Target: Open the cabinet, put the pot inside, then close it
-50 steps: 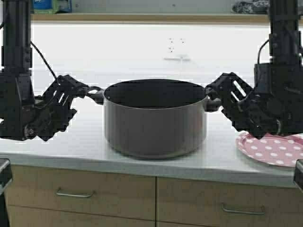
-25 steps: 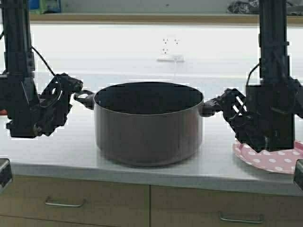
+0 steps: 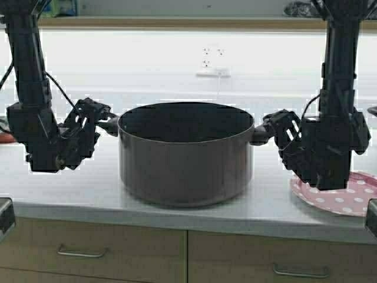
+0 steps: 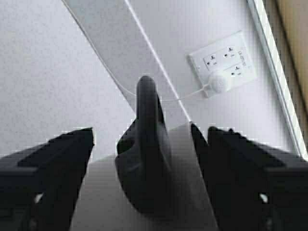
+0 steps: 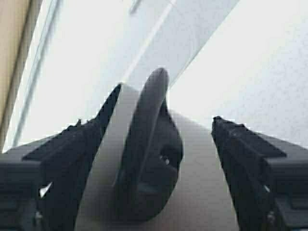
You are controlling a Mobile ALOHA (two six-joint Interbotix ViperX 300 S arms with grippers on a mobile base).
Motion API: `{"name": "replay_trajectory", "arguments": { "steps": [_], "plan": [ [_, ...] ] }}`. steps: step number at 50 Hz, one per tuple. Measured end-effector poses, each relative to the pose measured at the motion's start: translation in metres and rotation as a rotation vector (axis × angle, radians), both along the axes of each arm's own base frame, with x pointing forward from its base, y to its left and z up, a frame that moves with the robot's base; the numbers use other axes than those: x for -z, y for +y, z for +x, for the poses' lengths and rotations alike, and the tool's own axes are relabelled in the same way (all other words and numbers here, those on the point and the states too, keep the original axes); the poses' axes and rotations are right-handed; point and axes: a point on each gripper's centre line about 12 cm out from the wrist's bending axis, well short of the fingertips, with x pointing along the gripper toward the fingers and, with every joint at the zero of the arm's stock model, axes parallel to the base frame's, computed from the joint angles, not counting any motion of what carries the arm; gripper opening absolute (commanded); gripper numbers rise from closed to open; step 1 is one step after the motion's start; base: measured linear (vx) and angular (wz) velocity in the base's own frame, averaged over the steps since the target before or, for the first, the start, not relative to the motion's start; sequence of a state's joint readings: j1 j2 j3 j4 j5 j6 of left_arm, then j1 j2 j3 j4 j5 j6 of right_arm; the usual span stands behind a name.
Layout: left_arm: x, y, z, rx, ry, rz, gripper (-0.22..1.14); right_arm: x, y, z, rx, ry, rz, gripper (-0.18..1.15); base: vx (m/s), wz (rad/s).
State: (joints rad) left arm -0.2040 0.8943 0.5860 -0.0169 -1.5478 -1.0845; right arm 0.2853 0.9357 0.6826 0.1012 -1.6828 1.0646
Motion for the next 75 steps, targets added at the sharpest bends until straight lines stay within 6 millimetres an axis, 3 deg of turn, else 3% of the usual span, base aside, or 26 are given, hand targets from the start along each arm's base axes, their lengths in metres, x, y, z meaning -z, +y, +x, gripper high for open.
{"name": "replay_trajectory", "arguments": {
  "steps": [12, 18, 22, 27, 30, 33, 38, 41, 48, 60, 75],
  "plan": [
    [0.007, -0.001, 0.0, 0.003, 0.015, 0.003, 0.99, 0.015, 0.0, 0.011, -0.039, 0.009, 0.087, 1.0, 0.0, 0.0],
    [0.011, 0.0, 0.0, 0.0, 0.02, 0.004, 0.86, 0.02, 0.002, 0.014, -0.056, 0.003, 0.122, 0.99, 0.0, 0.0],
    [0.013, -0.001, 0.001, 0.002, 0.024, 0.003, 0.66, 0.021, 0.003, 0.017, -0.063, -0.001, 0.142, 0.99, 0.0, 0.0],
    [0.013, -0.003, 0.004, 0.006, 0.028, 0.003, 0.29, 0.022, 0.005, 0.02, -0.07, -0.006, 0.166, 0.92, 0.0, 0.0],
    [0.014, -0.001, 0.005, 0.0, 0.026, 0.002, 0.05, 0.02, 0.006, 0.023, -0.073, -0.015, 0.175, 0.8, 0.0, 0.0],
    [0.015, 0.0, 0.007, -0.001, 0.025, 0.002, -0.08, 0.019, 0.008, 0.025, -0.077, -0.023, 0.179, 0.59, -0.01, 0.0],
    [0.017, 0.002, 0.007, -0.011, 0.026, 0.001, 0.0, 0.017, 0.009, 0.027, -0.081, -0.036, 0.183, 0.07, -0.01, 0.0],
    [0.017, 0.002, 0.007, -0.015, 0.026, 0.001, 0.04, 0.016, 0.01, 0.028, -0.085, -0.039, 0.184, -0.07, -0.01, 0.0],
    [0.017, 0.003, 0.008, -0.02, 0.026, 0.002, 0.02, 0.016, 0.01, 0.029, -0.089, -0.04, 0.184, 0.11, -0.01, 0.0],
    [0.013, 0.003, 0.006, -0.02, 0.025, 0.002, 0.02, 0.014, 0.01, 0.026, -0.107, -0.034, 0.183, 0.07, 0.0, 0.0],
    [-0.002, 0.007, -0.02, -0.02, 0.023, 0.036, 0.02, -0.004, 0.011, 0.016, -0.149, -0.019, 0.192, 0.07, 0.0, 0.0]
  ]
}}
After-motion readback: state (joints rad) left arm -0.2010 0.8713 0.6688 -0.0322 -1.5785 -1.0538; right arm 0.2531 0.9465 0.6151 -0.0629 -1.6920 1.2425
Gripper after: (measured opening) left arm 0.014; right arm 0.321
